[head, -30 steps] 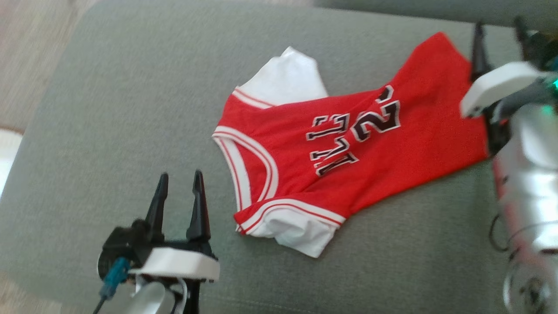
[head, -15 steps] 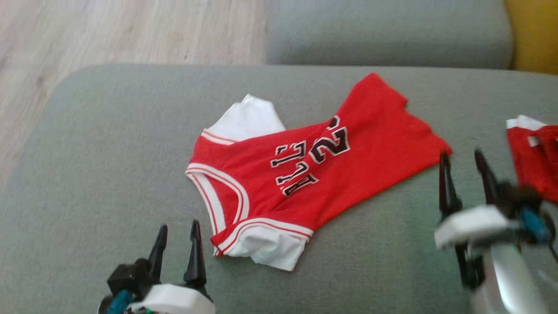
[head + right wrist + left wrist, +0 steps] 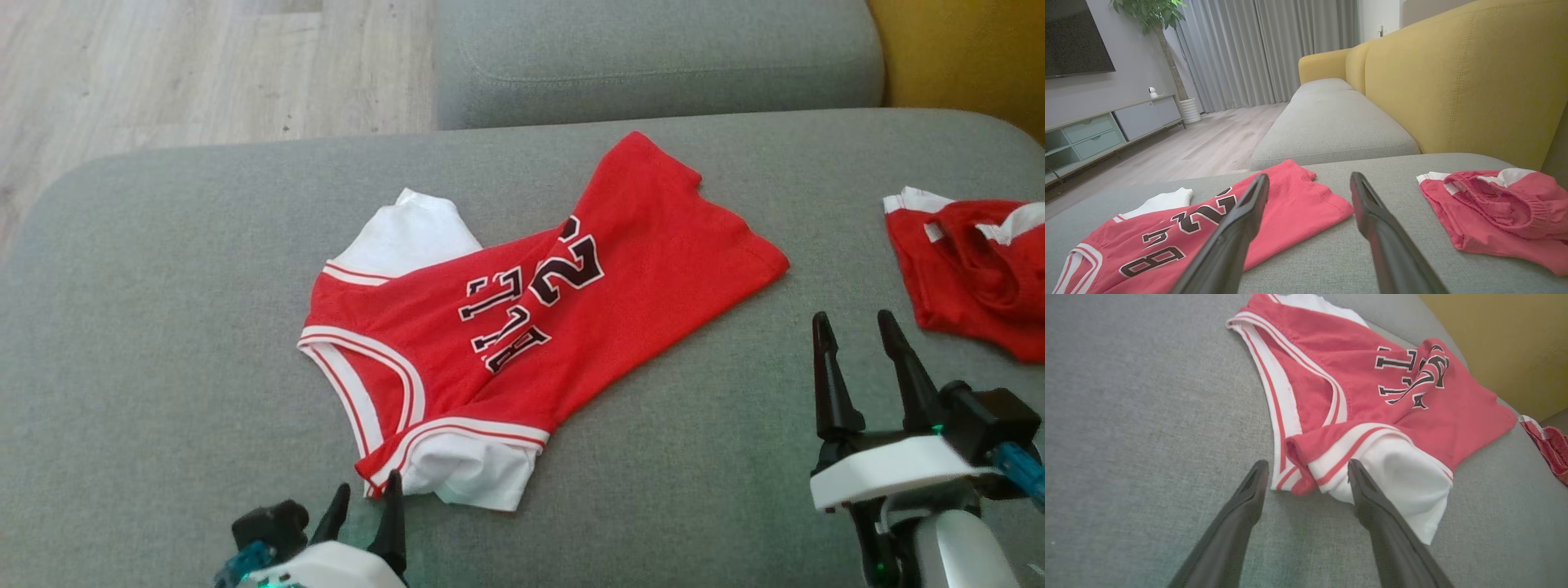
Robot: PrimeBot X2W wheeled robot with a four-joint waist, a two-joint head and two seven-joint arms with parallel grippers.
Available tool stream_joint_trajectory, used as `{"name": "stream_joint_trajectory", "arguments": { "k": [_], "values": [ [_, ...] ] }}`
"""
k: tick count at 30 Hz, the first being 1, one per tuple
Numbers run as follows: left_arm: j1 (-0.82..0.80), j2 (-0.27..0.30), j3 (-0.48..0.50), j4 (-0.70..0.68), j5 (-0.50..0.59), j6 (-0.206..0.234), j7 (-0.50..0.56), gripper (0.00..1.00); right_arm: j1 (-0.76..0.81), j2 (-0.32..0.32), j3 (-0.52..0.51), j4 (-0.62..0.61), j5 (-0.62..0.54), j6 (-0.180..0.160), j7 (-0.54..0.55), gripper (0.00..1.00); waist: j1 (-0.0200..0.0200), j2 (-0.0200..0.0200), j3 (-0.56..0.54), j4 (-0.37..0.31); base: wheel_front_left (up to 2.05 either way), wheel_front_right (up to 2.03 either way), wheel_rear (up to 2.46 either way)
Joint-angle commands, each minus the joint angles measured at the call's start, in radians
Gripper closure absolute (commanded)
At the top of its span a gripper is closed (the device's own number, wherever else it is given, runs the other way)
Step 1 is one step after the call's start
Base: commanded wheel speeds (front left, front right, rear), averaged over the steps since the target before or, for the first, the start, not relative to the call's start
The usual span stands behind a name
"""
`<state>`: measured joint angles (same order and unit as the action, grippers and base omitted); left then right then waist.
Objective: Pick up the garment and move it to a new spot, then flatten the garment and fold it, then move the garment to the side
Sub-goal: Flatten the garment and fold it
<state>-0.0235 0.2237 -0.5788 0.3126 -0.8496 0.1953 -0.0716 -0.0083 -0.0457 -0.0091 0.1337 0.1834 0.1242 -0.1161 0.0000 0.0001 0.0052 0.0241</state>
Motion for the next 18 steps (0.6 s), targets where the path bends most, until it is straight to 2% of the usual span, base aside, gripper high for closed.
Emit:
{"name": "stream_joint_trajectory", "arguments": {
  "k": [1, 5, 7, 9, 10, 14, 18],
  "values": [
    [-0.06, -0.002, 0.035, -0.013, -0.013, -0.009, 0.002, 0.0, -0.018, -0.005, 0.025, -0.046, -0.003, 0.007, 0.004, 0.0, 0.0, -0.0001, 0.005, -0.005, 0.0, 0.0, 0.0],
    [-0.082, -0.018, 0.041, 0.037, -0.04, -0.035, 0.013, 0.0, -0.01, -0.005, 0.024, -0.067, -0.005, 0.007, 0.013, 0.0, 0.0, -0.0001, 0.013, -0.015, 0.0, 0.0, 0.0],
    [-0.096, -0.024, 0.042, 0.061, -0.046, -0.05, 0.011, 0.33, -0.008, -0.005, 0.026, -0.073, -0.007, 0.007, 0.015, 0.0, 0.0, -0.0001, 0.015, -0.02, 0.0, 0.0, 0.0],
    [-0.108, -0.035, 0.046, 0.079, -0.06, -0.07, 0.007, 0.82, -0.006, -0.005, 0.024, -0.078, -0.01, 0.007, 0.016, 0.0, 0.0, -0.0001, 0.017, -0.024, 0.0, 0.0, 0.0],
    [-0.113, -0.039, 0.049, 0.088, -0.067, -0.079, 0.004, 1.0, -0.004, -0.005, 0.023, -0.08, -0.011, 0.007, 0.017, 0.0, 0.0, -0.0001, 0.018, -0.026, 0.0, 0.0, 0.0],
    [-0.144, -0.034, 0.055, 0.135, -0.056, -0.1, -0.027, 1.0, 0.0, -0.005, 0.018, -0.087, -0.015, 0.007, 0.018, 0.0, 0.0, -0.0001, 0.024, -0.04, 0.0, 0.0, 0.0],
    [-0.193, 0.001, 0.079, 0.144, -0.02, -0.094, -0.089, 1.0, -0.003, -0.005, 0.013, -0.094, -0.017, 0.007, 0.016, 0.0, 0.0, -0.0001, 0.039, -0.048, 0.0, 0.0, 0.0]
  ]
}}
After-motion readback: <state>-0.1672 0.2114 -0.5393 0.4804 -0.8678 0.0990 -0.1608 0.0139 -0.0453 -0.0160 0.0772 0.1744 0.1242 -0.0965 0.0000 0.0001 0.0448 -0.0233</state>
